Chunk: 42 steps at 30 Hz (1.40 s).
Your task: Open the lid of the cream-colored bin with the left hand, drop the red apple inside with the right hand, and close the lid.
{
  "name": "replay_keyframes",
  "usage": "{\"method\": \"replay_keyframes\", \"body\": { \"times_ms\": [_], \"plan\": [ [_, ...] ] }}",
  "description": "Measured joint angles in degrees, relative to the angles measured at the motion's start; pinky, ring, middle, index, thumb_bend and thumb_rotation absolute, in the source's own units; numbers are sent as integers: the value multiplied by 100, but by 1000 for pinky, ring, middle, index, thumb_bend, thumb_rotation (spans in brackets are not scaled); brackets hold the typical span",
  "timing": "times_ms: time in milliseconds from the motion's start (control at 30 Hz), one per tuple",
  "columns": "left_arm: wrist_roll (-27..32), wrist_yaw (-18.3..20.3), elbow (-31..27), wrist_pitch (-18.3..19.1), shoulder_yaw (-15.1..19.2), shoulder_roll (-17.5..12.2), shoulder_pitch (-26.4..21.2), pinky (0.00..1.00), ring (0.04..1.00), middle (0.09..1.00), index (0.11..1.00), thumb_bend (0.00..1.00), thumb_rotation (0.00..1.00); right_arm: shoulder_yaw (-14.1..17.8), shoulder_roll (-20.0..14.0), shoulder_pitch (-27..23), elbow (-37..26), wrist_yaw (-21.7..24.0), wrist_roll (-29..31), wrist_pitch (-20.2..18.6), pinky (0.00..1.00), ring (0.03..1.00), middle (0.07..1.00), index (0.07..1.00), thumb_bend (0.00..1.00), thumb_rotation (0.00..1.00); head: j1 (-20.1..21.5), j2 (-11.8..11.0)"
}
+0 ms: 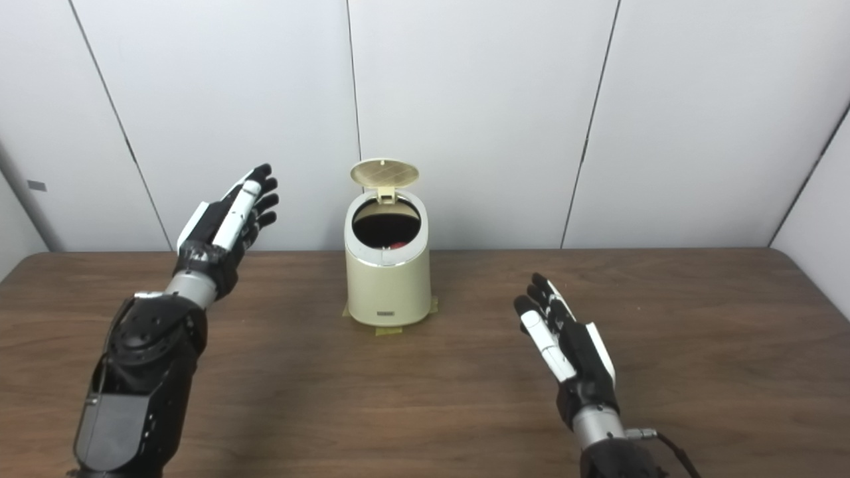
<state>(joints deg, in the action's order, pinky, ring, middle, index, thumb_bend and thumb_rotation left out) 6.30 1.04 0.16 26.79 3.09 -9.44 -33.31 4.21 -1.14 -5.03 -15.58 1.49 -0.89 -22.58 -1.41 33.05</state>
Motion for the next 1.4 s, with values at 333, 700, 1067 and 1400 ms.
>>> {"method": "replay_keyframes", "body": {
  "times_ms": [333, 700, 1067, 1400],
  "plan": [
    [-262, 442, 997, -324, -321, -215, -767, 929, 928, 922, 927, 481, 888, 21, 82, 208, 34, -135, 196, 408, 915, 937, 950, 947, 636, 960, -26, -35],
    [-800, 926, 1400, -792, -929, -417, -1228, 917, 919, 910, 905, 463, 952, -37, 172, 332, 33, -174, 294, 418, 909, 931, 948, 965, 619, 972, 26, -44],
    [-1778, 1157, 1792, -1417, -1561, -711, -1582, 939, 940, 902, 896, 439, 1000, -55, 171, 307, 56, -228, 295, 418, 887, 925, 938, 969, 618, 995, 53, -44],
    [-2324, 1475, 1825, -1530, -1881, -764, -2027, 901, 925, 896, 860, 391, 978, -277, 65, 295, 343, -253, -48, 656, 851, 904, 908, 962, 611, 1000, 44, -62]
  ]
}}
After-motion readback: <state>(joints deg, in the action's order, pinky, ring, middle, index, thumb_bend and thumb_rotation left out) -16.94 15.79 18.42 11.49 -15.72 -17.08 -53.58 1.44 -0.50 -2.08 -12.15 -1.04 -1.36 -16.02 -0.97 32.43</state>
